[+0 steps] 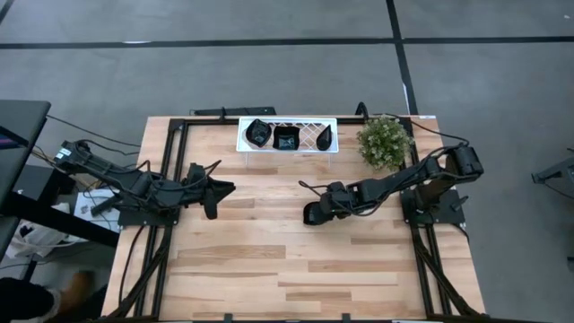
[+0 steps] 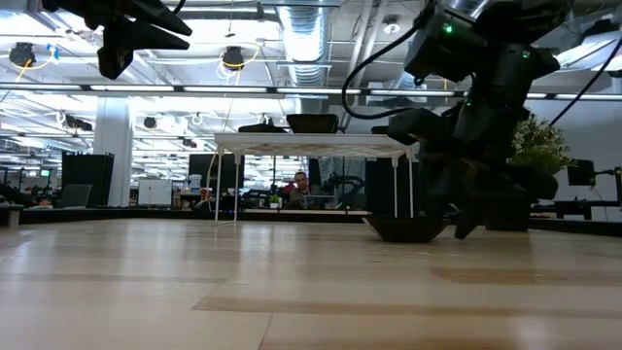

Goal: Pick & Place Mini shaped plates
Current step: Stack the leaf-shaped plate on top of the leaf-shaped plate on the shelf

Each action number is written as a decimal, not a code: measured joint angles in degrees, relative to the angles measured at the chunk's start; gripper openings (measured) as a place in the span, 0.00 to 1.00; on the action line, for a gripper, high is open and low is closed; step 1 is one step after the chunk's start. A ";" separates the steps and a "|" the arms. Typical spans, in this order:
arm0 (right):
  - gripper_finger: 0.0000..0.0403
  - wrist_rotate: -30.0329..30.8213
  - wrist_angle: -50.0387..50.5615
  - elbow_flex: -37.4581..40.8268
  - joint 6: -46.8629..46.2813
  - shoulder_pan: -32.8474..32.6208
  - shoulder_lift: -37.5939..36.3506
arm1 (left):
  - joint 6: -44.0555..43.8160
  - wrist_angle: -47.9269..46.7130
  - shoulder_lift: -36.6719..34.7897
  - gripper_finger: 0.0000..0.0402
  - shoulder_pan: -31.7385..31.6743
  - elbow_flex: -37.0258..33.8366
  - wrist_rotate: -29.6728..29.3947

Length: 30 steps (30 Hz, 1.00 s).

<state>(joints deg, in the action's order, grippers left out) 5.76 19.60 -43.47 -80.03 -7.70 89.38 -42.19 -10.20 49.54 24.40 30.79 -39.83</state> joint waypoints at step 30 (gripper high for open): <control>0.07 3.74 -0.38 -0.03 1.07 0.39 -0.02 | 0.00 0.87 -0.01 0.21 0.00 0.00 0.02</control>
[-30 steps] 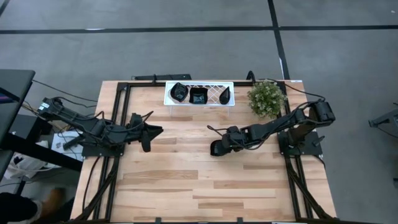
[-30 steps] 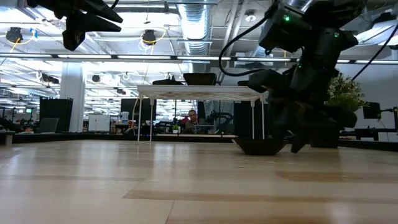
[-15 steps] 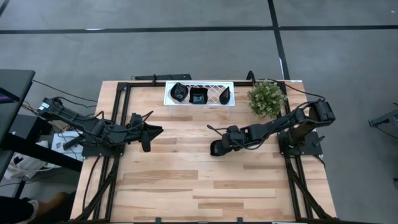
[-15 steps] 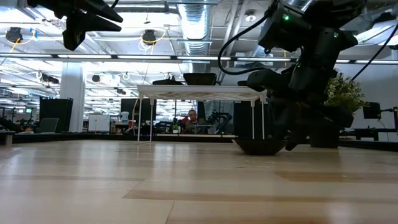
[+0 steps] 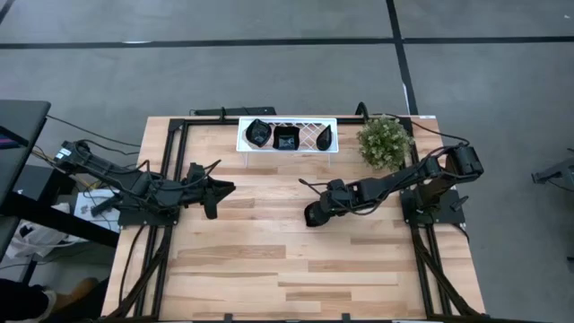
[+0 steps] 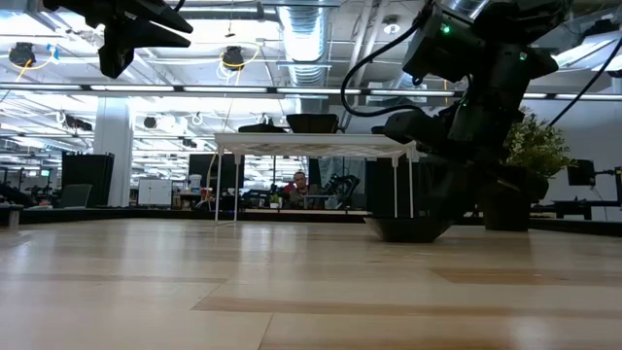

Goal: Pick & Place Mini shaped plates
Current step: Stack the leaf-shaped plate on top of the leaf-shaped plate on the shelf

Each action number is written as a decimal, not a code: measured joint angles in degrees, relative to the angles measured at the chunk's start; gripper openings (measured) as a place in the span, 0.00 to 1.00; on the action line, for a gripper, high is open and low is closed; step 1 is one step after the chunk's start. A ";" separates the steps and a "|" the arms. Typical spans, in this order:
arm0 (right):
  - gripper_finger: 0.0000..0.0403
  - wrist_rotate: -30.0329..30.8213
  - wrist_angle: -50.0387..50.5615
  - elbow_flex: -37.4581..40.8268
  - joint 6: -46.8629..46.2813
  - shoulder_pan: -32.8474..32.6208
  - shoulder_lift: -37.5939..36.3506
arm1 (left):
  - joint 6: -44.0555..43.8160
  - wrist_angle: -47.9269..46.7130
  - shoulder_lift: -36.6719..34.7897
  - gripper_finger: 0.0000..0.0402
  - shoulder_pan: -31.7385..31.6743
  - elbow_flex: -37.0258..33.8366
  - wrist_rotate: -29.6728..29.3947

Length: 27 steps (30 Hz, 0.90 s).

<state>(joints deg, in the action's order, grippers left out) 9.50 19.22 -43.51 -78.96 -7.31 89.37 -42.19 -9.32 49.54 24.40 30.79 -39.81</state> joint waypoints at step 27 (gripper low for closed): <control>0.00 -0.42 -1.89 -4.54 13.63 -0.26 -2.98 | -0.15 0.40 0.02 0.21 0.00 0.02 0.02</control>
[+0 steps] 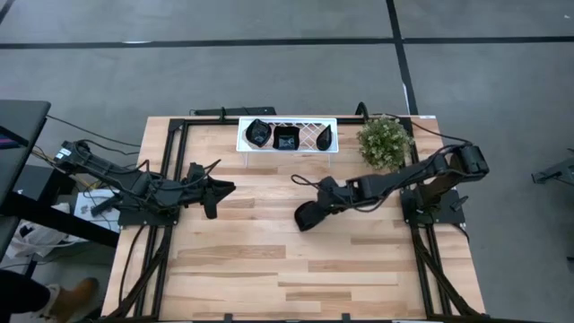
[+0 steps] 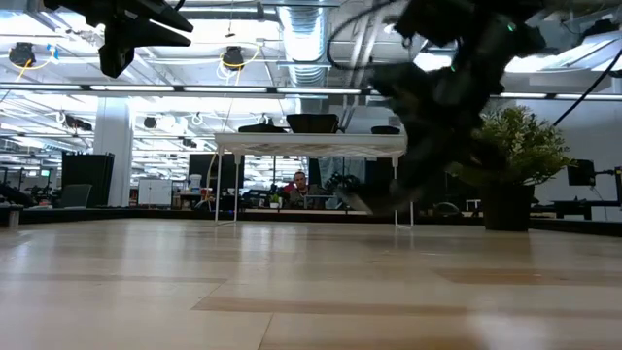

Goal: Pick & Place Mini shaped plates
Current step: Stack the leaf-shaped plate on top of the leaf-shaped plate on the shelf

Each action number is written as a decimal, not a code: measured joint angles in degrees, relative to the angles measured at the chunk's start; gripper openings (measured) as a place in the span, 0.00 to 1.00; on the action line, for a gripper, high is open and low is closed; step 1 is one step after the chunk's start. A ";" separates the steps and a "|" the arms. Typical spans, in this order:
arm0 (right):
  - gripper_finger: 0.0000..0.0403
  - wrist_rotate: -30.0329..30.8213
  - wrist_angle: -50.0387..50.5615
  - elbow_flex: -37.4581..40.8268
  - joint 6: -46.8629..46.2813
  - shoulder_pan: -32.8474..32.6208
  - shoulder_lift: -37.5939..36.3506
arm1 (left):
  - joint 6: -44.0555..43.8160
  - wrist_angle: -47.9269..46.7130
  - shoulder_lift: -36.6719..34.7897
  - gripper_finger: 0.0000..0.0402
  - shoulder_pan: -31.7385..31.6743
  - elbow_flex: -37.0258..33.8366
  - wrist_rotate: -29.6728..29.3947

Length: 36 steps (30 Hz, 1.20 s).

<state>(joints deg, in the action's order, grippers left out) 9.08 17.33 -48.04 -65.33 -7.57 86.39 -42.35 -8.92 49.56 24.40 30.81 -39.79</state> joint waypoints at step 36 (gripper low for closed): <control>0.00 4.48 1.93 -20.46 14.31 -1.65 2.37 | -29.68 4.31 0.00 0.27 -0.02 -5.18 8.45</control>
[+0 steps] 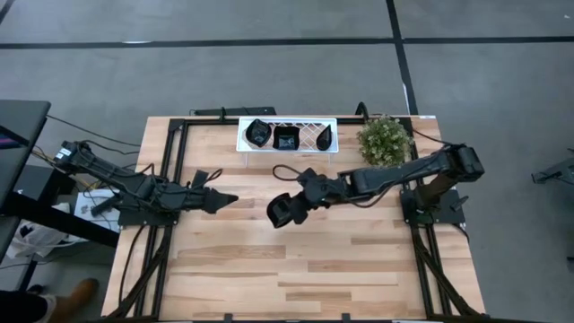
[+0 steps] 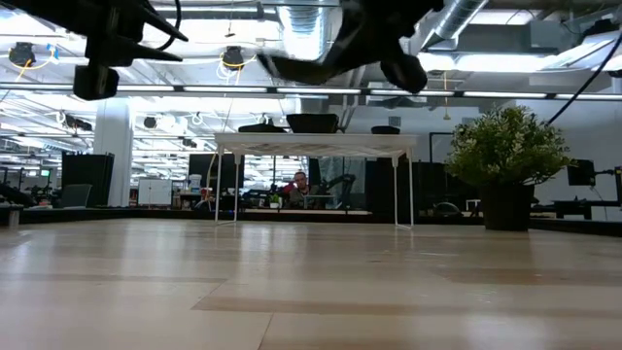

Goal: Pick & Place Mini shaped plates
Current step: Stack the leaf-shaped plate on top of the leaf-shaped plate on the shelf

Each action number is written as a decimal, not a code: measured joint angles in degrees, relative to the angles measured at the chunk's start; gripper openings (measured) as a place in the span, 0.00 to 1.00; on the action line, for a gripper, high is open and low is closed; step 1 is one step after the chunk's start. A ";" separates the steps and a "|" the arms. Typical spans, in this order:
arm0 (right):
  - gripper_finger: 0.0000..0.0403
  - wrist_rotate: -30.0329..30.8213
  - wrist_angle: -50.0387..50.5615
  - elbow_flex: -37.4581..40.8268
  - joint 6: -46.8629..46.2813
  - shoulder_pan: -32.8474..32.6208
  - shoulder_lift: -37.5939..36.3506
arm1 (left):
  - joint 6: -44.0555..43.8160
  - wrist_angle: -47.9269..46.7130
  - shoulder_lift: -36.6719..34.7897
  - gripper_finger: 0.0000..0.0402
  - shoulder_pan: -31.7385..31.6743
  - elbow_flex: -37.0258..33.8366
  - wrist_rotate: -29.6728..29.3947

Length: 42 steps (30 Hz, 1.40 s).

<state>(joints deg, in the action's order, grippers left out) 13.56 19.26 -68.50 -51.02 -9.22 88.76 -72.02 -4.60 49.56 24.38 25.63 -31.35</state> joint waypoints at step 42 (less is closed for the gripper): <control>0.00 0.84 13.91 -32.42 8.93 1.63 28.49 | -8.38 -2.03 15.50 0.30 -0.97 -0.04 3.09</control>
<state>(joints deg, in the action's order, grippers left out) 14.40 33.17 -100.92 -42.09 -7.60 117.25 -80.40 -6.63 65.06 23.41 25.58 -28.25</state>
